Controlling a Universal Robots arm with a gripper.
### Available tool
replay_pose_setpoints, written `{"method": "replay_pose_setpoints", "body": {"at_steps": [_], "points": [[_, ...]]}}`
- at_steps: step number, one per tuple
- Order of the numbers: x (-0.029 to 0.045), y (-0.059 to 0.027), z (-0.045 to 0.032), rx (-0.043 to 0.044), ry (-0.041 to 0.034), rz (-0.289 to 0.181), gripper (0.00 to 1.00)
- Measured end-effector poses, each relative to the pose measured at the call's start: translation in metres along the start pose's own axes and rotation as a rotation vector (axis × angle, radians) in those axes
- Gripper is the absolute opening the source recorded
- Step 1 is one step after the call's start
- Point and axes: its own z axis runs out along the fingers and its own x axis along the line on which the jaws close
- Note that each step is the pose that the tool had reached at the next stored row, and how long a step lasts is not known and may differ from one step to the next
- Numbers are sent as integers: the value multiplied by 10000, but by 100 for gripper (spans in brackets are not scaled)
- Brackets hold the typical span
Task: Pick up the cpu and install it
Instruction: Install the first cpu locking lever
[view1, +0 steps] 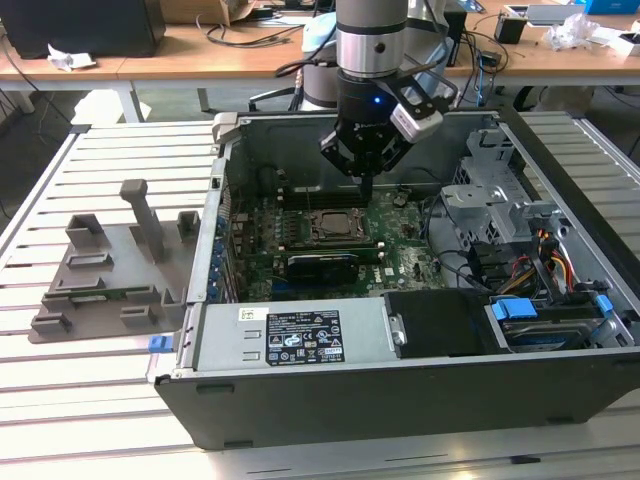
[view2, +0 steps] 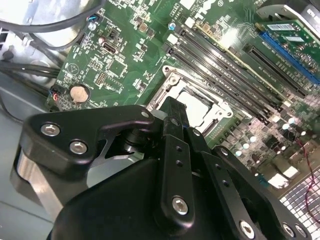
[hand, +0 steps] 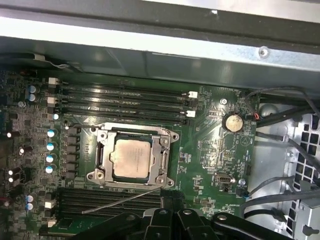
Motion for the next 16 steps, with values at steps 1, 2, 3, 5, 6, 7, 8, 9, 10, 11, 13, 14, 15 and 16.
{"method": "replay_pose_setpoints", "body": {"at_steps": [1, 2, 3, 5, 6, 7, 8, 9, 10, 11, 13, 14, 15, 16], "points": [[0, 0, 0, -4, -8, -93, 11], [0, 0, 0, -6, -13, -154, 11], [0, 0, 0, -10, -18, -222, 11], [0, 0, 0, -17, -30, -376, 11], [0, 0, 0, -21, -36, -449, 11], [0, 0, 0, -24, -42, -517, 11], [0, 0, 0, -28, -48, -588, 11], [0, 0, 0, -30, -53, -647, 11], [0, 0, 0, -34, -58, -720, 11], [0, 0, 0, -37, -65, -793, 11], [0, 0, 0, -49, -86, -1051, 11], [0, 0, 0, -55, -97, -1188, 11], [0, 0, 0, -63, -109, -1331, 11], [0, 0, 0, -67, -117, -1420, 11]]}}
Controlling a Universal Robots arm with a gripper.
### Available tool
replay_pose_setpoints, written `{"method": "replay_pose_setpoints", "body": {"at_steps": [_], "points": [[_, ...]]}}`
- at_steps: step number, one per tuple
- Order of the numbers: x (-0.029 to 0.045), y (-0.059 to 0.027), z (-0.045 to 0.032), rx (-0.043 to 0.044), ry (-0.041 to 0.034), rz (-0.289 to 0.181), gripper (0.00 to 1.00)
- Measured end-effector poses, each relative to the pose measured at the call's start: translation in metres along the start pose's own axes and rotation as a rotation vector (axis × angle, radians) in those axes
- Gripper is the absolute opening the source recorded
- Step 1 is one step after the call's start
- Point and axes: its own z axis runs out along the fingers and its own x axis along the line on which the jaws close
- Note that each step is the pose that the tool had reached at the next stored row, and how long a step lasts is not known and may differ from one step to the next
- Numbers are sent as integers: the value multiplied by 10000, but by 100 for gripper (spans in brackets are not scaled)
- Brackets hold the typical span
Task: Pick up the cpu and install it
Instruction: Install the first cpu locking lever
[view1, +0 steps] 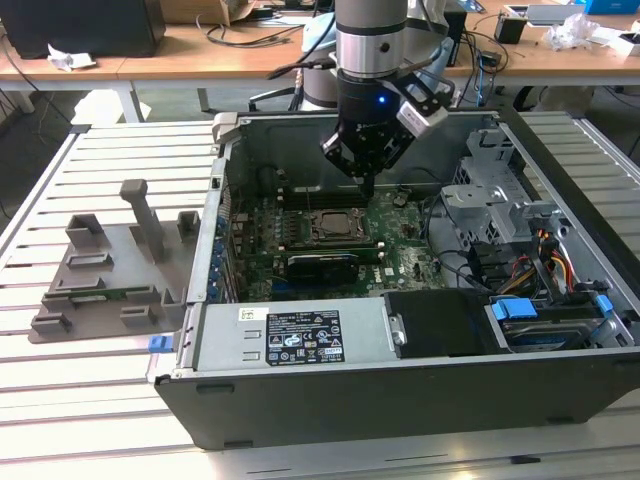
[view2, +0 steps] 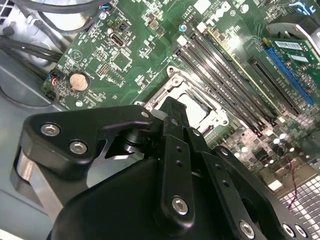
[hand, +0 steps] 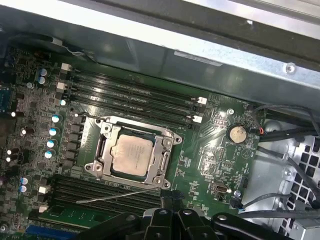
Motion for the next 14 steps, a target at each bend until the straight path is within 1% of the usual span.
{"method": "replay_pose_setpoints", "body": {"at_steps": [10, 14], "points": [[0, 0, 0, -37, -64, -791, 11], [0, 0, 0, -60, -103, -1270, 11]]}}
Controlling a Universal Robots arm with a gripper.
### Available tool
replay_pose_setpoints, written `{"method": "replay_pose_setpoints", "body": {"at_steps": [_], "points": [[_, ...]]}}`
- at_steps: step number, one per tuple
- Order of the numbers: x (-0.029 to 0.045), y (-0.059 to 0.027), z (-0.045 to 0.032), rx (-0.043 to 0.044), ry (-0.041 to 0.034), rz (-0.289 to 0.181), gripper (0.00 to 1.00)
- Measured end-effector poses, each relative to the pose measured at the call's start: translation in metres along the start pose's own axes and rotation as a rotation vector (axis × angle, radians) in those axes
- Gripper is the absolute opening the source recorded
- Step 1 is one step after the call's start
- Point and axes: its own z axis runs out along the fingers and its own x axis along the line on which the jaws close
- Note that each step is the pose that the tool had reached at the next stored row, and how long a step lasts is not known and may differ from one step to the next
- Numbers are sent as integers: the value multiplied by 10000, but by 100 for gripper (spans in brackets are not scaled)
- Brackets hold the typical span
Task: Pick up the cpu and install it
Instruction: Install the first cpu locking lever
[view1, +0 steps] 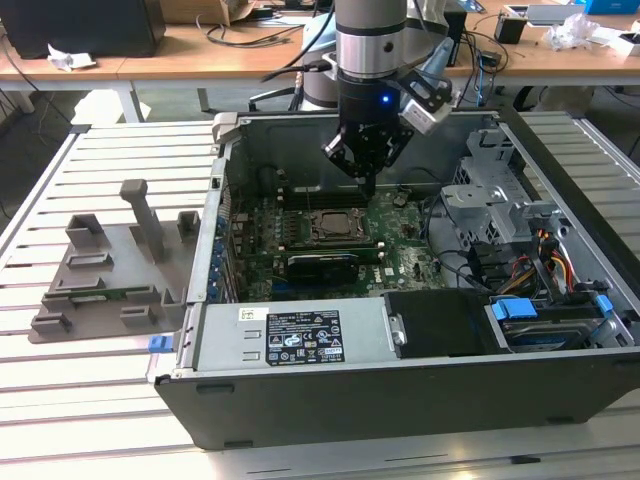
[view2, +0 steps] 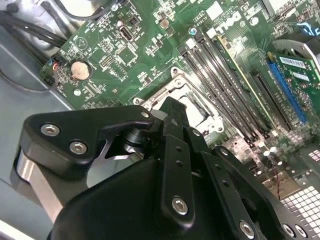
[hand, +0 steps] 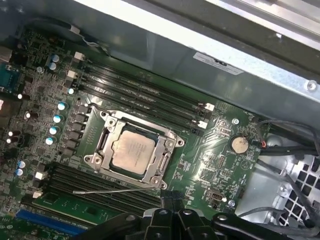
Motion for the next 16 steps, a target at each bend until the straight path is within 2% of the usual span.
{"method": "replay_pose_setpoints", "body": {"at_steps": [7, 11, 16], "points": [[0, 0, 0, -31, -53, -651, 11], [0, 0, 0, -33, -57, -692, 11], [0, 0, 0, 2, 3, 43, 11]]}}
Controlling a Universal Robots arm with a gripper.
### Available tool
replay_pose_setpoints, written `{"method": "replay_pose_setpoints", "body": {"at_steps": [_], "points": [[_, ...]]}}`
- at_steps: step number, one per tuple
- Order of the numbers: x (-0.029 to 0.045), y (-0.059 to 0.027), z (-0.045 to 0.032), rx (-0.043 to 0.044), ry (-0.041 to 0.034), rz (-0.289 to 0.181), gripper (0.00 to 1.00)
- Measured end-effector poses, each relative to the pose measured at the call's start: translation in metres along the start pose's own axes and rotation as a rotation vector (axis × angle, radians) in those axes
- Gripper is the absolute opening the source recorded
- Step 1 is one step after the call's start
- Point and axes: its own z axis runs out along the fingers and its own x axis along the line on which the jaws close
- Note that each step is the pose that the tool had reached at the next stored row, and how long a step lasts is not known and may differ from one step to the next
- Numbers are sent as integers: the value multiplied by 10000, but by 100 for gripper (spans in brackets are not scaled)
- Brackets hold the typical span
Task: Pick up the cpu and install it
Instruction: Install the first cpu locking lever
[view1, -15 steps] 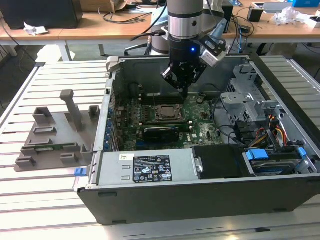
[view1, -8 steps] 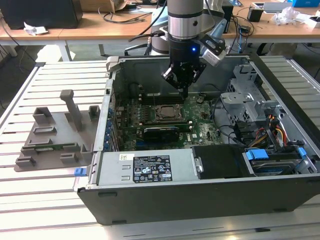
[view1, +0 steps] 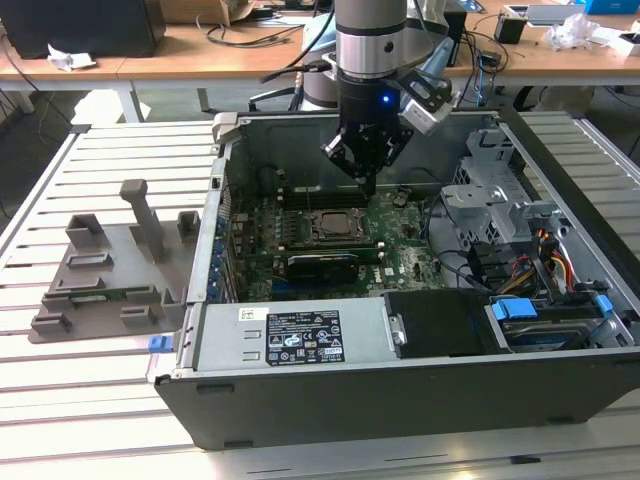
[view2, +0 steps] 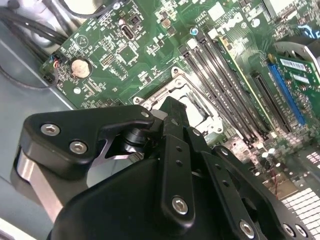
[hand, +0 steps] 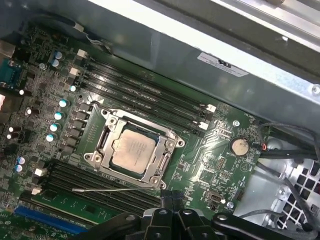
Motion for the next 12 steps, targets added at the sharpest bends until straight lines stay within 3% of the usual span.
{"method": "replay_pose_setpoints", "body": {"at_steps": [5, 8, 12], "points": [[0, 0, 0, 34, 67, 761, 11], [0, 0, 1, 47, 196, 1494, 11], [0, 0, 3, 78, 264, 2273, 11]]}}
